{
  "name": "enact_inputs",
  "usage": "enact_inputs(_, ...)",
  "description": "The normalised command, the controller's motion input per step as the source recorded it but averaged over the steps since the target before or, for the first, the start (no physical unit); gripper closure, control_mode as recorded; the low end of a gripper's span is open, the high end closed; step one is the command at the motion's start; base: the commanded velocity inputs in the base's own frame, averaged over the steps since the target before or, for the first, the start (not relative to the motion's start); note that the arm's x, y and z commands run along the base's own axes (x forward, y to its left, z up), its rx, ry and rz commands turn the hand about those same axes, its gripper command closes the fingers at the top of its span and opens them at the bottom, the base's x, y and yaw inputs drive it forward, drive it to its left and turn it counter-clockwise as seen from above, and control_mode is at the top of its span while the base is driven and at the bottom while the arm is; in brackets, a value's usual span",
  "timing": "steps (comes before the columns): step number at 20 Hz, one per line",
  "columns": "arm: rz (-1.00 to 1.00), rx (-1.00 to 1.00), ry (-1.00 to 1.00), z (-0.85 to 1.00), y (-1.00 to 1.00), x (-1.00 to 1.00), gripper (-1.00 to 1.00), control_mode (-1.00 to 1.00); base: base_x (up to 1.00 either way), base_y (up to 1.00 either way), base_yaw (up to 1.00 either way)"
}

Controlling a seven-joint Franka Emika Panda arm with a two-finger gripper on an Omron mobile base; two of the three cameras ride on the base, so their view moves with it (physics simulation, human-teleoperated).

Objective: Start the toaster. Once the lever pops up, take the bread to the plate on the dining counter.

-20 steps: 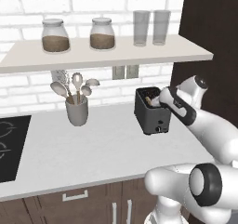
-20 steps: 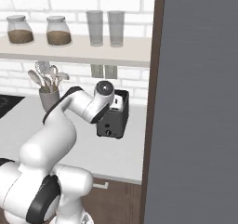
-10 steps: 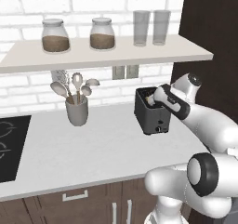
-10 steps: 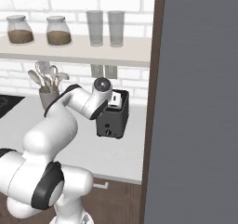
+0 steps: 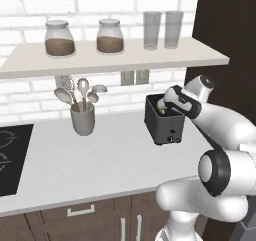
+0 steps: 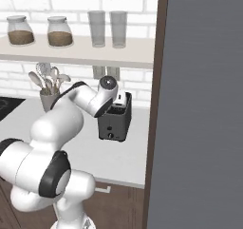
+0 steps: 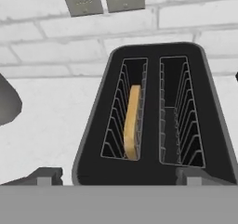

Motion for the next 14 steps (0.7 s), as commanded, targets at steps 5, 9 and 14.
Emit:
enact_inputs(5, 0.00, 0.00, -0.03, 0.00, 0.00, 0.42, -1.00, -1.00, 0.00, 0.00, 0.00)
enact_inputs(9, 0.00, 0.00, 0.00, 0.00, 0.02, 0.34, -1.00, -1.00, 0.00, 0.00, 0.00)
enact_inputs(14, 0.00, -0.03, 0.00, -0.12, 0.07, 0.08, -1.00, -1.00, 0.00, 0.00, 0.00)
